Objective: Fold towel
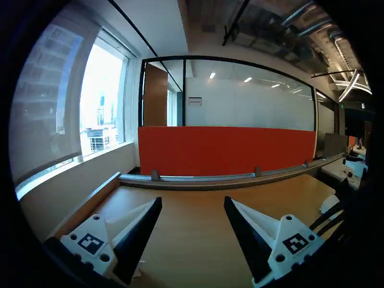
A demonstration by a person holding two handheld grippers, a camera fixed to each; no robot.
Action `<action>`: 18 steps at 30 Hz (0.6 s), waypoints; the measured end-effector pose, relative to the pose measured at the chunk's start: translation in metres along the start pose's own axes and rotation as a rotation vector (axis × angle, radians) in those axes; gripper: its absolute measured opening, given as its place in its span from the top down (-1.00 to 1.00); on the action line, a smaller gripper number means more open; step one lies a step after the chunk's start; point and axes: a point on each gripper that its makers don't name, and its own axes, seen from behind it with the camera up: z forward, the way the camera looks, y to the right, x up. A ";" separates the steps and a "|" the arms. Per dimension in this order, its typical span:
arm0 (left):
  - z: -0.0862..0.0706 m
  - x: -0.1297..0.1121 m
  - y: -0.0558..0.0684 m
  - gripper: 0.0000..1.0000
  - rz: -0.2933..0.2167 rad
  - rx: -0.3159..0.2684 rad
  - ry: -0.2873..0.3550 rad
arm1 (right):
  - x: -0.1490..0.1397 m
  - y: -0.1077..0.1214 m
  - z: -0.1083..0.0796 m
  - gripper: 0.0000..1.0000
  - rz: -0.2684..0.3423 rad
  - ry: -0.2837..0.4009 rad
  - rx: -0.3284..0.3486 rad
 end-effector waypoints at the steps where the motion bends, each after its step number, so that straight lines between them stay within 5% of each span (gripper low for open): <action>1: 0.000 0.002 0.000 -0.92 -0.001 -0.001 0.006 | 0.001 -0.001 0.000 -0.85 0.001 0.000 -0.001; 18: 0.000 -0.012 0.006 -0.91 -0.020 -0.031 0.045 | 0.007 -0.017 -0.002 -0.86 0.014 0.030 -0.003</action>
